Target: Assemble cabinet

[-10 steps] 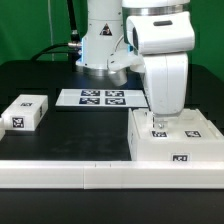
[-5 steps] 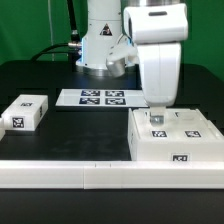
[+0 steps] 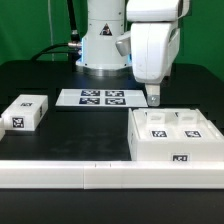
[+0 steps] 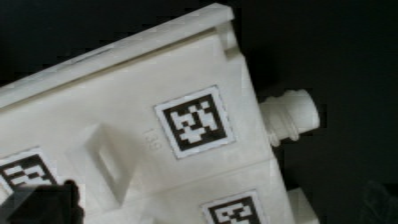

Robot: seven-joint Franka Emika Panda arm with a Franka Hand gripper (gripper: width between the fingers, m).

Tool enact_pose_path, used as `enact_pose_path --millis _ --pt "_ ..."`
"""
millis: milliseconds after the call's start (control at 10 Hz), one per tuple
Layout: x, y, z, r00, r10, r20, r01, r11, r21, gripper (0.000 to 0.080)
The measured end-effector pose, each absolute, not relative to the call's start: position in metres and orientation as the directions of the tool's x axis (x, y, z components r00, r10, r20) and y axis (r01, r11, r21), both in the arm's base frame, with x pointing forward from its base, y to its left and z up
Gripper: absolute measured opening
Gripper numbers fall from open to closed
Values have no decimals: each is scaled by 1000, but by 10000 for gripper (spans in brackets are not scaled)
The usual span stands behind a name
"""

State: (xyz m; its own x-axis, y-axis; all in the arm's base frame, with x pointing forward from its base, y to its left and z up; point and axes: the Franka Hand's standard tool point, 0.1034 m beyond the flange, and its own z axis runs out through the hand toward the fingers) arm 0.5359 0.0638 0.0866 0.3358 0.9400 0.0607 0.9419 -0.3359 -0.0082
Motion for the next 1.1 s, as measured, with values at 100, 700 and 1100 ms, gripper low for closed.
enact_pose_path --millis 100,700,1100 --pt "536 65 87 409 910 61 912 -409 -14 797" --pt "535 75 86 900 431 59 435 -897 -75 797" --pt "523 90 80 998 63 5 63 -993 -96 797"
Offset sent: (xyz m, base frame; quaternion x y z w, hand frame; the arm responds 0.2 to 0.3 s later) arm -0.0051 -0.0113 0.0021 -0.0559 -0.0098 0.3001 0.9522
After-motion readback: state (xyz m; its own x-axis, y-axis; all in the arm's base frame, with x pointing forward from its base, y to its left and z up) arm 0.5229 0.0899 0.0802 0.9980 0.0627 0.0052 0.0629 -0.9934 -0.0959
